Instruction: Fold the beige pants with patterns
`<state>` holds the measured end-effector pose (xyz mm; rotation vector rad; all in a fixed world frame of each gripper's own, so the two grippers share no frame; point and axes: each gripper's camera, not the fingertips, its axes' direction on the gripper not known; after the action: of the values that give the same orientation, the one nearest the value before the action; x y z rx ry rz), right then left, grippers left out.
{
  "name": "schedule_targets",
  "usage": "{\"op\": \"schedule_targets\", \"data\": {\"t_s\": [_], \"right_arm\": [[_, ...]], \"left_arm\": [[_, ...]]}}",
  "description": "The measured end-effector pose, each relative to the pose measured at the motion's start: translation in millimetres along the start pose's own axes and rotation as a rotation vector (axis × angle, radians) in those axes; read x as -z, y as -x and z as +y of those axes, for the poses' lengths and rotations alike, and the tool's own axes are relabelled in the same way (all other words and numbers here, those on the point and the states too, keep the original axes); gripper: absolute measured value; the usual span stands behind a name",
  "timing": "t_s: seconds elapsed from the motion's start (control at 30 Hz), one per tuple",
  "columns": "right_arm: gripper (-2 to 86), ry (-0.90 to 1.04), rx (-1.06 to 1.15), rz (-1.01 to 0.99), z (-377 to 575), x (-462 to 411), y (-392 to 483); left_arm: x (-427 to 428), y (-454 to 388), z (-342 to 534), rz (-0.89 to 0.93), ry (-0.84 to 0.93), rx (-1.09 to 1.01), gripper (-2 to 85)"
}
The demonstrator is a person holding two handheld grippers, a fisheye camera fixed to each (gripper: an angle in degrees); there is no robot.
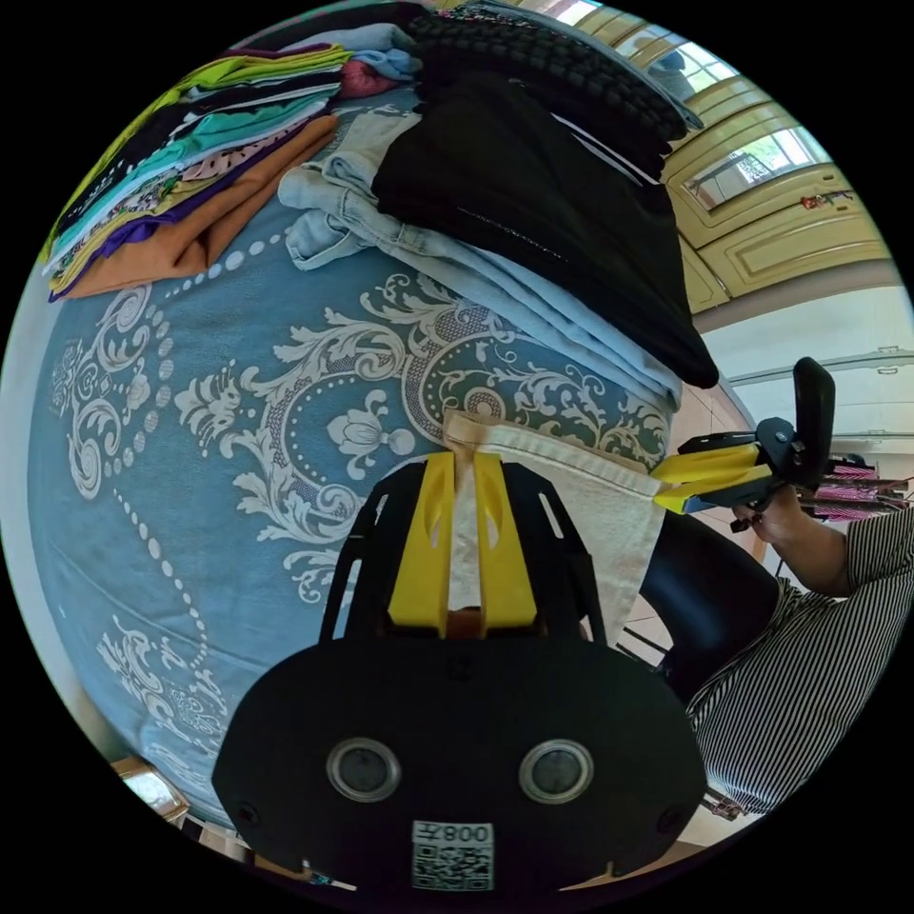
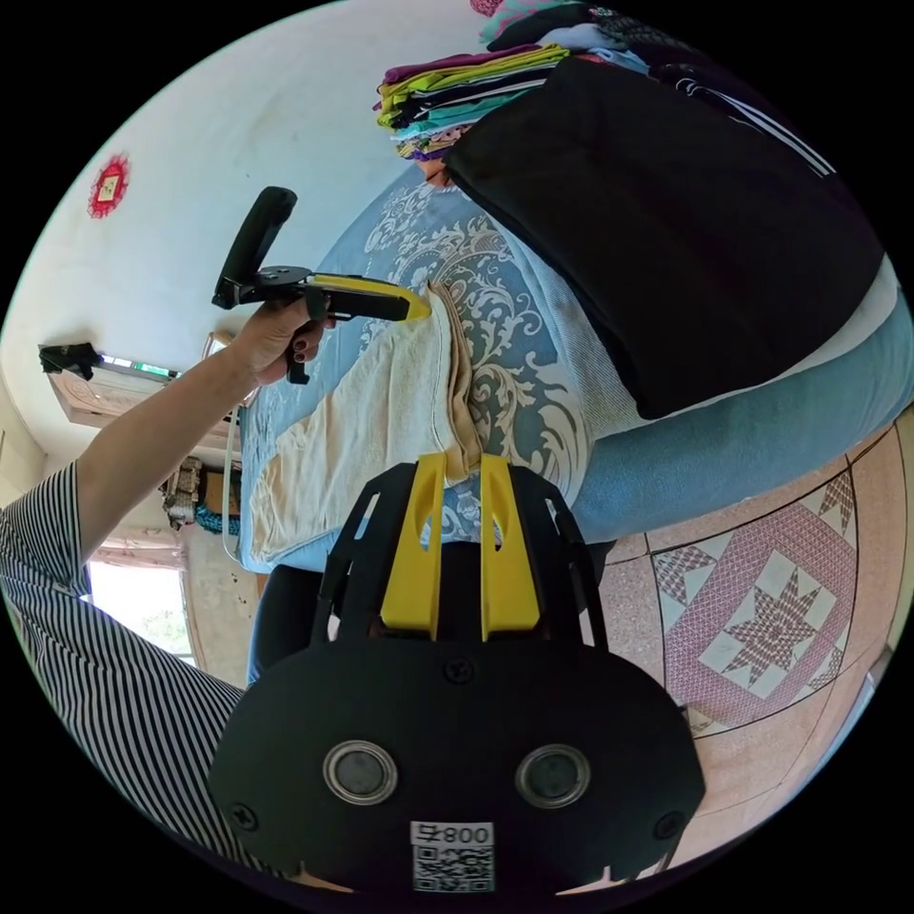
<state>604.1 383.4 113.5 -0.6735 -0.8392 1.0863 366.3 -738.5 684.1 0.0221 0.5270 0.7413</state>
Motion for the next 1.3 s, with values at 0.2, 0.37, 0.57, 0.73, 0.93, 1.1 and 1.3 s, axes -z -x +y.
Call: {"op": "schedule_targets", "data": {"t_s": [0.2,0.37,0.57,0.73,0.93,1.1,1.3], "right_arm": [[6.0,-0.005,-0.018,-0.046,8,0,-1],[5.3,-0.015,-0.001,-0.054,15,-2,7],[5.0,-0.038,0.035,-0.058,24,-7,24],[4.8,-0.061,0.078,-0.081,30,-13,43],[4.6,-0.071,0.173,-0.124,34,-28,80],[4.4,-0.037,0.292,-0.179,36,-54,123],[4.6,0.019,0.404,-0.258,38,-103,173]], "left_arm": [[14,11,3,0.025,-0.038,0.017,1.5],[38,14,11,0.004,-0.054,-0.007,1.3],[79,24,37,0.016,-0.108,-0.004,1.1],[128,36,77,0.050,-0.187,0.002,1.1],[193,48,139,0.065,-0.272,-0.013,1.2],[250,62,203,0.068,-0.341,-0.009,1.4],[312,94,303,0.101,-0.419,0.066,1.6]]}}
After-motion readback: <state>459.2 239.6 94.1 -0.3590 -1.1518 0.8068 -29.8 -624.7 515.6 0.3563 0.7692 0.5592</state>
